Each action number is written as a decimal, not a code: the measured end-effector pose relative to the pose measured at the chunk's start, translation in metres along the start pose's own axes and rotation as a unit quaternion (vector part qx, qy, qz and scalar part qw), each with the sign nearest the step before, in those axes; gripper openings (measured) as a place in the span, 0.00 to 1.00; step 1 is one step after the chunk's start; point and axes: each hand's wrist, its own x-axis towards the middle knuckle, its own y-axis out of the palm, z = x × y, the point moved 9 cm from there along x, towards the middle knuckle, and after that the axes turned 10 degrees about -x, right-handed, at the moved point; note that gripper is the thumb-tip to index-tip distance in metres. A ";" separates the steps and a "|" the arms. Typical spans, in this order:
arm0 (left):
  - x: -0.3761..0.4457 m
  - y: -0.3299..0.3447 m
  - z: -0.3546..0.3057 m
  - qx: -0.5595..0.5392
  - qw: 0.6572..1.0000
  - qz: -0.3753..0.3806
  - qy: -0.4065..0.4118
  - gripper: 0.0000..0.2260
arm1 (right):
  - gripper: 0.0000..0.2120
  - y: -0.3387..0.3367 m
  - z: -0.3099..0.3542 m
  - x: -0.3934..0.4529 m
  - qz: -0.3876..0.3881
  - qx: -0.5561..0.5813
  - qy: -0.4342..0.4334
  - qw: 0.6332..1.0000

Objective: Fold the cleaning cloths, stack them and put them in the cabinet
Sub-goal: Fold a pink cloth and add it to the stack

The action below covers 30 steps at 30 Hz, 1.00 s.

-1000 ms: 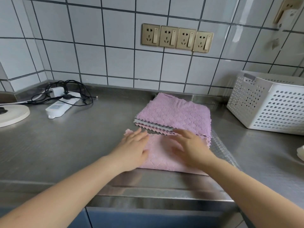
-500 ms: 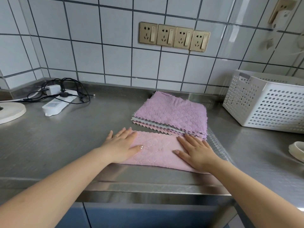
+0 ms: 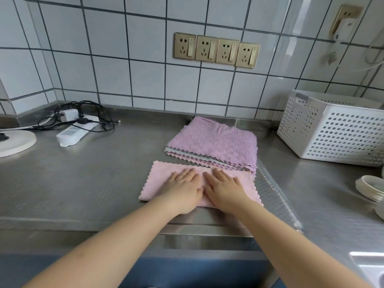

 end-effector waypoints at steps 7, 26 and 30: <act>-0.016 -0.012 0.050 0.015 0.999 0.000 -0.035 0.26 | 0.29 0.003 -0.055 -0.020 0.027 -0.032 0.044 0.998; -0.059 -0.020 -0.068 0.184 0.944 -0.114 0.250 0.17 | 0.11 -0.043 0.025 0.051 -0.091 -0.059 -0.113 0.988; -0.072 -0.025 -0.045 0.160 0.940 -0.138 0.270 0.14 | 0.10 -0.045 0.026 0.047 -0.067 -0.062 -0.134 0.987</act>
